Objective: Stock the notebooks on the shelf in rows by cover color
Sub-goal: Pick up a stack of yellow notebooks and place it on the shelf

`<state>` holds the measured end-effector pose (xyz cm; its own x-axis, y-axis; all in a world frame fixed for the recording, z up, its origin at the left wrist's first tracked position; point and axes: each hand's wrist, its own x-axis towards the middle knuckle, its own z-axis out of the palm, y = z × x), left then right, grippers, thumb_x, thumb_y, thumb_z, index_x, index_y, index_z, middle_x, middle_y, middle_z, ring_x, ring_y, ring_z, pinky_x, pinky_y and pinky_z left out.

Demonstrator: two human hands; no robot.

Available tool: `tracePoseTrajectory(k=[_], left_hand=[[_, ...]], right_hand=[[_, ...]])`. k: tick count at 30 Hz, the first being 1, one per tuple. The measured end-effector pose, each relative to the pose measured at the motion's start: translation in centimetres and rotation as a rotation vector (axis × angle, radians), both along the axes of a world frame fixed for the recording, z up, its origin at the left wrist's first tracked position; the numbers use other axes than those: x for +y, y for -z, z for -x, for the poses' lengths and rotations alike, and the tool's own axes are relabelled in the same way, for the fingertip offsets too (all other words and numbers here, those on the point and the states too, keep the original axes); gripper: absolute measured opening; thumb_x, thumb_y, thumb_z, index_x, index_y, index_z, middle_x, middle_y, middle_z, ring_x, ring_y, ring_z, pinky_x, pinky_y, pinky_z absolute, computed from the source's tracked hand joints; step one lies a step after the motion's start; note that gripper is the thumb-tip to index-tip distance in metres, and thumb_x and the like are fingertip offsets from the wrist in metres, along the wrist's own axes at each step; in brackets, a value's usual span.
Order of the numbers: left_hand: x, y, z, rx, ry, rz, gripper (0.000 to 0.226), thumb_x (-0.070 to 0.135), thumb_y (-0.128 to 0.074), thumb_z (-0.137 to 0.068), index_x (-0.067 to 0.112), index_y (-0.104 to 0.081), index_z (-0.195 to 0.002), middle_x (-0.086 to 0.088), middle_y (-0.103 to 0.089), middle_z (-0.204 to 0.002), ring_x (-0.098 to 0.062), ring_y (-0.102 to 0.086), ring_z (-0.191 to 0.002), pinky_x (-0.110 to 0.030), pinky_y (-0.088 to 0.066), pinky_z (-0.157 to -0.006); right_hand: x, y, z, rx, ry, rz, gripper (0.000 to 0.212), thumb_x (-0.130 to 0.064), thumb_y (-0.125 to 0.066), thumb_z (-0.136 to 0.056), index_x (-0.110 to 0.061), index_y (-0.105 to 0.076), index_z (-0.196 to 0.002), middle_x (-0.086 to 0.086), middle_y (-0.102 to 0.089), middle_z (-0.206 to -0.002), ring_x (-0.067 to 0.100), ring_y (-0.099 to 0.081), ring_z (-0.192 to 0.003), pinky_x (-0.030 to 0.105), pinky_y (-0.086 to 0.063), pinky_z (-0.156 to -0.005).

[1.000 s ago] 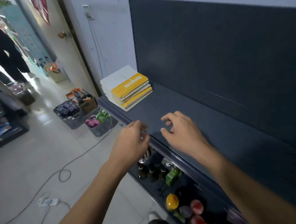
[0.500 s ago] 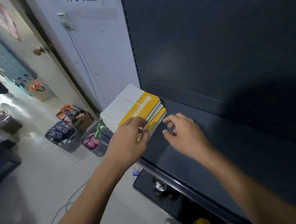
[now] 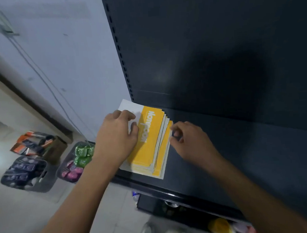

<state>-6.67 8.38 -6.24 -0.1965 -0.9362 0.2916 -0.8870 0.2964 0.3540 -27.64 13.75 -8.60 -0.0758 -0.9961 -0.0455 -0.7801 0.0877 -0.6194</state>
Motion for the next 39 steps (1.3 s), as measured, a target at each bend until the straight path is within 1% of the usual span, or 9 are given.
tracePoseTrajectory(k=[3,7,11,15,18,21,28,34,39], left_hand=[[-2.2,0.3,-2.1,-0.096,-0.017,-0.035,0.033,0.024,-0.062,-0.091,0.007,-0.065,-0.119,-0.016,-0.063,-0.112,-0.038,-0.054,-0.105,-0.046,-0.049,-0.084],[-4.3,0.6,-4.1,-0.189,-0.026,-0.154,0.049,0.038,-0.058,-0.095,0.003,-0.054,-0.130,-0.020,-0.056,-0.122,-0.040,-0.050,-0.113,-0.047,-0.044,-0.091],[-5.6,0.9,-5.1,-0.139,0.019,-0.212,0.050,0.044,-0.056,-0.096,0.005,-0.052,-0.128,-0.014,-0.056,-0.120,-0.036,-0.057,-0.106,-0.042,-0.047,-0.081],[-6.1,1.2,-5.9,-0.096,0.060,-0.280,0.049,0.044,-0.059,-0.094,0.013,-0.051,-0.131,-0.005,-0.059,-0.119,-0.027,-0.059,-0.106,-0.037,-0.048,-0.079],[-6.5,1.1,-6.2,-0.068,0.070,-0.324,0.051,0.044,-0.065,-0.091,0.017,-0.052,-0.132,0.000,-0.061,-0.119,-0.023,-0.060,-0.104,-0.035,-0.048,-0.078],[-6.4,1.0,-6.5,-0.056,0.070,-0.352,0.049,0.040,-0.067,-0.089,0.019,-0.054,-0.130,0.003,-0.061,-0.116,-0.020,-0.061,-0.099,-0.032,-0.046,-0.074],[-5.9,0.4,-6.8,-0.047,0.075,-0.323,0.029,0.031,-0.063,-0.091,0.014,-0.058,-0.114,-0.001,-0.064,-0.102,-0.015,-0.050,-0.080,-0.021,-0.029,-0.055],[-5.8,0.3,-7.4,-0.024,0.027,-0.329,0.021,0.030,-0.062,-0.091,0.011,-0.059,-0.099,-0.002,-0.058,-0.088,-0.013,-0.047,-0.070,-0.021,-0.026,-0.052],[-5.4,-0.1,-7.8,0.015,0.017,-0.380,0.017,0.023,-0.055,-0.094,0.009,-0.055,-0.102,-0.003,-0.053,-0.094,-0.013,-0.045,-0.071,-0.022,-0.026,-0.053]], right_hand=[[-0.3,0.3,-2.3,-0.042,0.101,-0.029,0.028,-0.031,-0.060,-0.094,-0.026,-0.064,-0.121,-0.009,-0.061,-0.103,0.008,-0.062,-0.088,0.038,-0.055,-0.083],[-1.0,0.8,-4.8,-0.087,0.248,-0.053,0.030,-0.031,-0.059,-0.095,-0.022,-0.063,-0.123,-0.011,-0.061,-0.100,0.007,-0.061,-0.089,0.032,-0.054,-0.080],[-1.9,1.2,-6.9,-0.123,0.346,-0.116,0.041,-0.036,-0.055,-0.098,-0.018,-0.058,-0.135,-0.004,-0.059,-0.117,0.009,-0.056,-0.097,0.027,-0.044,-0.080],[-2.2,2.0,-8.6,-0.087,0.367,-0.173,0.030,-0.040,-0.054,-0.099,-0.015,-0.063,-0.112,0.003,-0.054,-0.117,0.015,-0.057,-0.095,0.029,-0.043,-0.078],[-2.3,2.2,-9.3,-0.040,0.387,-0.179,0.031,-0.044,-0.053,-0.098,-0.016,-0.061,-0.105,0.003,-0.050,-0.116,0.020,-0.054,-0.107,0.038,-0.049,-0.090],[-2.0,1.9,-10.3,0.056,0.362,-0.184,0.029,-0.044,-0.050,-0.099,-0.016,-0.058,-0.103,0.004,-0.046,-0.119,0.022,-0.046,-0.115,0.041,-0.047,-0.096],[-1.9,1.6,-11.8,0.125,0.333,-0.146,0.033,-0.046,-0.046,-0.102,-0.015,-0.059,-0.107,0.002,-0.043,-0.122,0.019,-0.040,-0.119,0.033,-0.047,-0.089],[-1.5,1.7,-12.5,0.129,0.298,-0.097,0.035,-0.045,-0.047,-0.102,-0.014,-0.061,-0.111,0.001,-0.042,-0.118,0.018,-0.038,-0.118,0.031,-0.048,-0.088],[-1.1,1.8,-13.0,0.119,0.284,-0.062,0.034,-0.044,-0.047,-0.101,-0.017,-0.062,-0.115,-0.001,-0.041,-0.117,0.016,-0.037,-0.116,0.026,-0.039,-0.085]])
